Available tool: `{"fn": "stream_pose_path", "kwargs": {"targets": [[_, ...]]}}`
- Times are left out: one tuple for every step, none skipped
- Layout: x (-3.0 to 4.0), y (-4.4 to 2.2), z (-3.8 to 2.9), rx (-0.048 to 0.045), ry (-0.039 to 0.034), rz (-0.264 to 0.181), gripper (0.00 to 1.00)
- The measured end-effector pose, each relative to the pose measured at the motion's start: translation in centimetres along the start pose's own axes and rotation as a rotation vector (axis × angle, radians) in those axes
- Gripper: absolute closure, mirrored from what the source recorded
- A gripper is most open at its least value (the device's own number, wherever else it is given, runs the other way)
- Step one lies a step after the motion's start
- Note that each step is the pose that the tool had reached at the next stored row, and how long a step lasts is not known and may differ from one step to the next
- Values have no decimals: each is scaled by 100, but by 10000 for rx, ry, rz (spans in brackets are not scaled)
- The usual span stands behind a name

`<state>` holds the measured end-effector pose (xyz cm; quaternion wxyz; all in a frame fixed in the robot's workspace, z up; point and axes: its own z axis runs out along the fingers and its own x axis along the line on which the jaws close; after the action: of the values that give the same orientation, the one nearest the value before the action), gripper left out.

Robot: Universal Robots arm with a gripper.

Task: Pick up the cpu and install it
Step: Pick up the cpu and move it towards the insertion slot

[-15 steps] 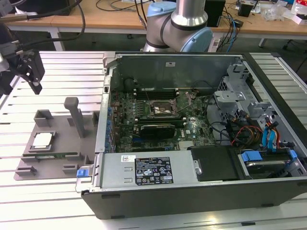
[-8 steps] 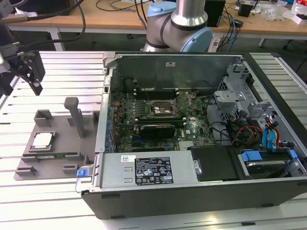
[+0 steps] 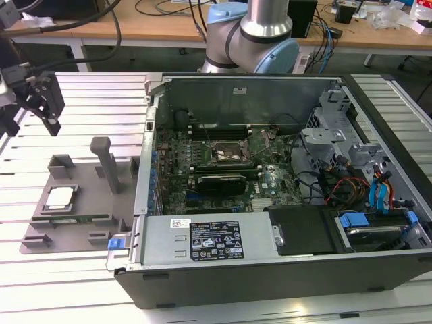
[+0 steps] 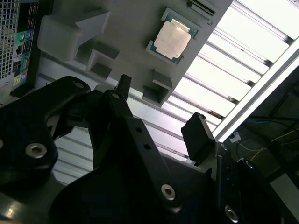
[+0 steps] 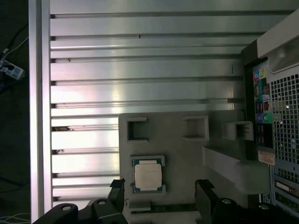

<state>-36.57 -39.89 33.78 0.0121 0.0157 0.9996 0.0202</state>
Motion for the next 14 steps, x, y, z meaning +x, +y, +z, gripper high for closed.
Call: {"fn": "stream_pose_path", "kwargs": {"targets": [[0,0,3,0,-1,0,29],[0,0,8,0,-1,0,29],[0,-1,17,0,-1,0,29],[0,-1,23,0,0,0,29],[1,-1,28,1,0,0,29],[1,-2,33,1,-1,-1,29],[1,-2,37,0,-1,0,29],[1,-2,39,0,-1,0,29],[1,-2,44,0,-1,0,29],[1,-2,50,1,0,0,29],[1,-2,54,1,0,0,29],[1,-3,62,1,0,0,29],[1,-3,71,0,-1,0,29],[2,-3,76,1,0,0,29]]}}
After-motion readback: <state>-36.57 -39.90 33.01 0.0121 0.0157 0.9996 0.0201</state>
